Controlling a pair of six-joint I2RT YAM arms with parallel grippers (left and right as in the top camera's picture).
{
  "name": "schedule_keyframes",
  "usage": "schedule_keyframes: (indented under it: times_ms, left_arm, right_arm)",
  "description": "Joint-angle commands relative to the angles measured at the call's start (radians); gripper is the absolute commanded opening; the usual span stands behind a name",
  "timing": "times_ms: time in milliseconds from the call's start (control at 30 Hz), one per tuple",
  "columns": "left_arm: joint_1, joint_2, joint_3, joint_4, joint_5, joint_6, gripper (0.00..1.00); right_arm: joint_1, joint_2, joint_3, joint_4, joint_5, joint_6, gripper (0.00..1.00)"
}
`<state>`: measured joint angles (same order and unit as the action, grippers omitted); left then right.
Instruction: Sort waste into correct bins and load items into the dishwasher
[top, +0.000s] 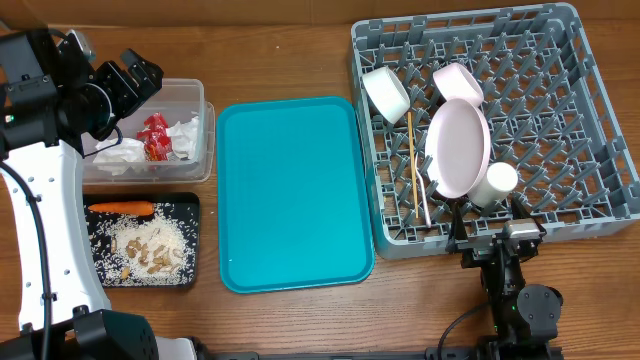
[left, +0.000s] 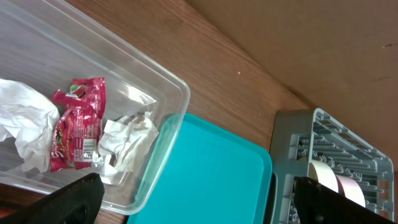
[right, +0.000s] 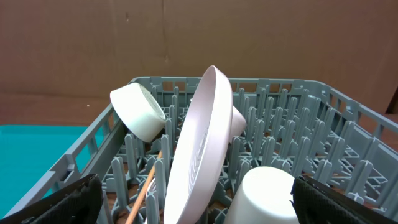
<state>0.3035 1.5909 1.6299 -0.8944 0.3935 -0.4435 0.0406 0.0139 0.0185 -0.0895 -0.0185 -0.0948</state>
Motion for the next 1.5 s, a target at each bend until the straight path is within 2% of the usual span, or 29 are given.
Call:
schedule_keyframes:
  times_ms: [0, 1167, 1467]
  left_arm:
    - [0.002, -0.009, 0.021, 0.001, 0.014, -0.009, 1.0]
    - [-0.003, -0.012, 0.021, 0.001, 0.015, -0.009, 1.0]
    - [-0.013, -0.11, 0.021, 0.001, 0.015, -0.009, 1.0]
  right_arm:
    - [-0.003, -0.011, -0.011, 0.006, -0.002, -0.007, 1.0]
    - [-0.003, -0.011, -0.011, 0.006, -0.002, -0.007, 1.0]
    - [-0.003, -0.011, -0.011, 0.006, -0.002, -0.007, 1.0]
